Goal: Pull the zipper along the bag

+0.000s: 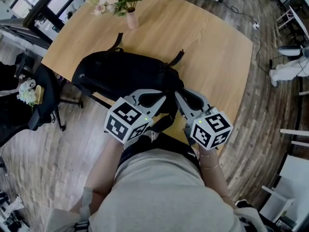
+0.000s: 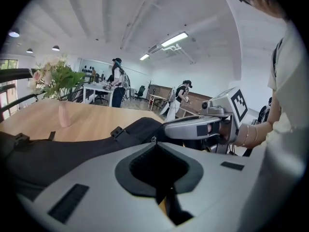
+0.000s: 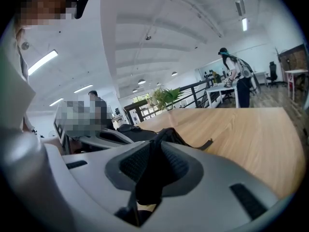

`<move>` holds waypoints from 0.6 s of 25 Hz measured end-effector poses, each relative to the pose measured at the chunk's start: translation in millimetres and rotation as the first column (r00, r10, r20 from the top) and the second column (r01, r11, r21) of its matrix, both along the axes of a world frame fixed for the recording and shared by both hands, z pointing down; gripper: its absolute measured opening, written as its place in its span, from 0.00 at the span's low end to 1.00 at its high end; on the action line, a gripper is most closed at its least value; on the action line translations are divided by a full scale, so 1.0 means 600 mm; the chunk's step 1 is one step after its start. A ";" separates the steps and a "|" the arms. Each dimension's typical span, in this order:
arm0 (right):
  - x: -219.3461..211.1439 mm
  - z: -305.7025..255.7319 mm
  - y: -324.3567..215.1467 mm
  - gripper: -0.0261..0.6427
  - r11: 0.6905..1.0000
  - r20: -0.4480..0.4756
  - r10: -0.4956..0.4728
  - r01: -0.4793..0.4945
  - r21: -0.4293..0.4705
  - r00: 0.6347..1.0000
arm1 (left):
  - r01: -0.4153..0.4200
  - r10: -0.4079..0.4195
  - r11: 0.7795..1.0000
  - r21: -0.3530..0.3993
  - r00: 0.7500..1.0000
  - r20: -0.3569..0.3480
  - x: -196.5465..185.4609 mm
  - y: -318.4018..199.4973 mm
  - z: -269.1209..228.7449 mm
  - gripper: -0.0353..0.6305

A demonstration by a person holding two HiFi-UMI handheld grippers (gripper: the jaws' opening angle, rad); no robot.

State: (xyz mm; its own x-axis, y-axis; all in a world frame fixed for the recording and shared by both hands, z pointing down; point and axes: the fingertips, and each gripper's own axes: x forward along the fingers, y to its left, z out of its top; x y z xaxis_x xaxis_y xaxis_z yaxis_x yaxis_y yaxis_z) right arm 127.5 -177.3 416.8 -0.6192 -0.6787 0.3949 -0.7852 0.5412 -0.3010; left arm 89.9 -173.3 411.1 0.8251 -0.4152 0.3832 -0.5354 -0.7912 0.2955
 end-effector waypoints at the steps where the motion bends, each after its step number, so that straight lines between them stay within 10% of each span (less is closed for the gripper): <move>1: 0.003 0.000 0.000 0.16 1.000 0.000 0.003 -0.003 0.000 1.000 | 0.008 -0.008 1.000 -0.004 1.000 -0.007 -0.001 -0.001 -0.001 0.09; 15: 0.018 0.001 0.000 0.15 1.000 0.012 0.013 -0.013 -0.009 1.000 | 0.057 -0.058 0.998 0.020 0.998 0.034 -0.014 -0.007 0.002 0.08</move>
